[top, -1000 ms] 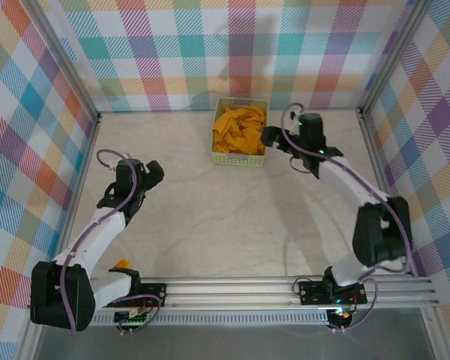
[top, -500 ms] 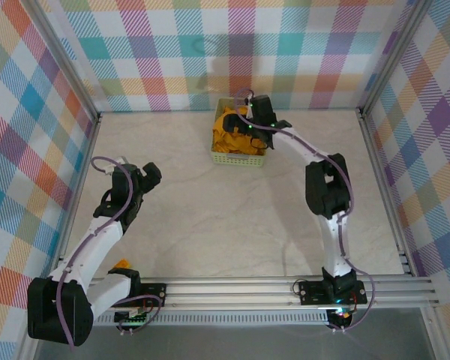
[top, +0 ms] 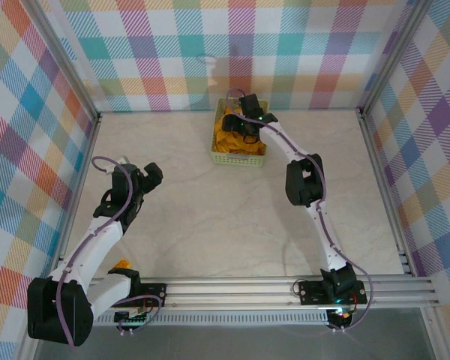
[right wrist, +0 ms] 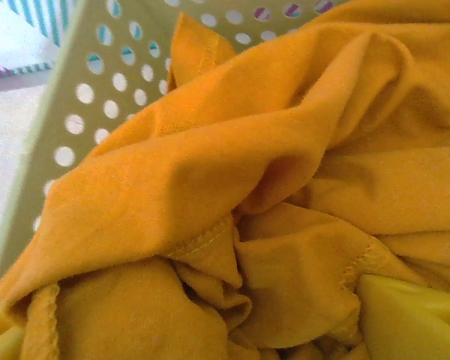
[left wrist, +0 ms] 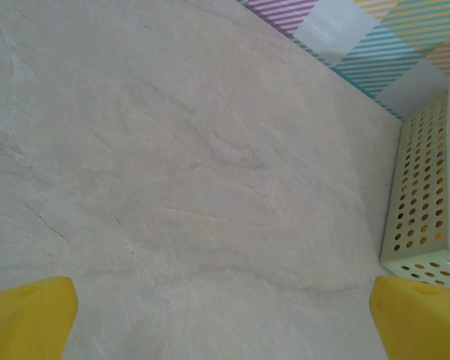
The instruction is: Fold the inside-out t-shirt
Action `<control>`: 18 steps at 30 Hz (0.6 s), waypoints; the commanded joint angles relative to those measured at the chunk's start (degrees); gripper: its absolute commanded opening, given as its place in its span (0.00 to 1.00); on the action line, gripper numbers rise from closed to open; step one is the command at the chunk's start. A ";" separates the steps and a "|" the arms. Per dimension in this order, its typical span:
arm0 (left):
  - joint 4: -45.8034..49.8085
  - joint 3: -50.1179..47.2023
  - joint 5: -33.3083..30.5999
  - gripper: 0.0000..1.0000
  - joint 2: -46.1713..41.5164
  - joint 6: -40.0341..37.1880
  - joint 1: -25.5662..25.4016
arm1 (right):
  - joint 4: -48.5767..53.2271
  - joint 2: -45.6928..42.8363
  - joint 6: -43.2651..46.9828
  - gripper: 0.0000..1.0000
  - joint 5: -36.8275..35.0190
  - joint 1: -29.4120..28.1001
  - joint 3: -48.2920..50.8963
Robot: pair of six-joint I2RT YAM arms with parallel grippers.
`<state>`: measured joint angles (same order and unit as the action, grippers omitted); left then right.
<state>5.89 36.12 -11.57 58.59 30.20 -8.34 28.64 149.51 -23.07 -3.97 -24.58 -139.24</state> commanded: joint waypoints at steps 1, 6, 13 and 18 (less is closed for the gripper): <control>-0.64 -0.44 0.72 1.00 -0.85 -0.69 -0.01 | 3.93 1.11 -0.14 0.73 -3.24 1.20 -2.04; 0.20 0.16 0.93 1.00 -0.72 -0.58 0.01 | 1.95 1.75 2.04 0.35 -2.28 3.16 -4.13; 2.35 2.61 3.71 1.00 -0.09 -0.70 0.03 | 1.21 -1.72 5.21 0.00 2.39 5.14 -10.02; 3.75 4.57 7.43 1.00 2.00 -0.84 -0.10 | 1.65 -8.35 6.72 0.00 1.06 5.12 -9.66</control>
<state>7.97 38.33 -7.29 59.53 30.20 -8.34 30.35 148.49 -18.33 -2.37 -19.16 -147.22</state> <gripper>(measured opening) 0.997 0.083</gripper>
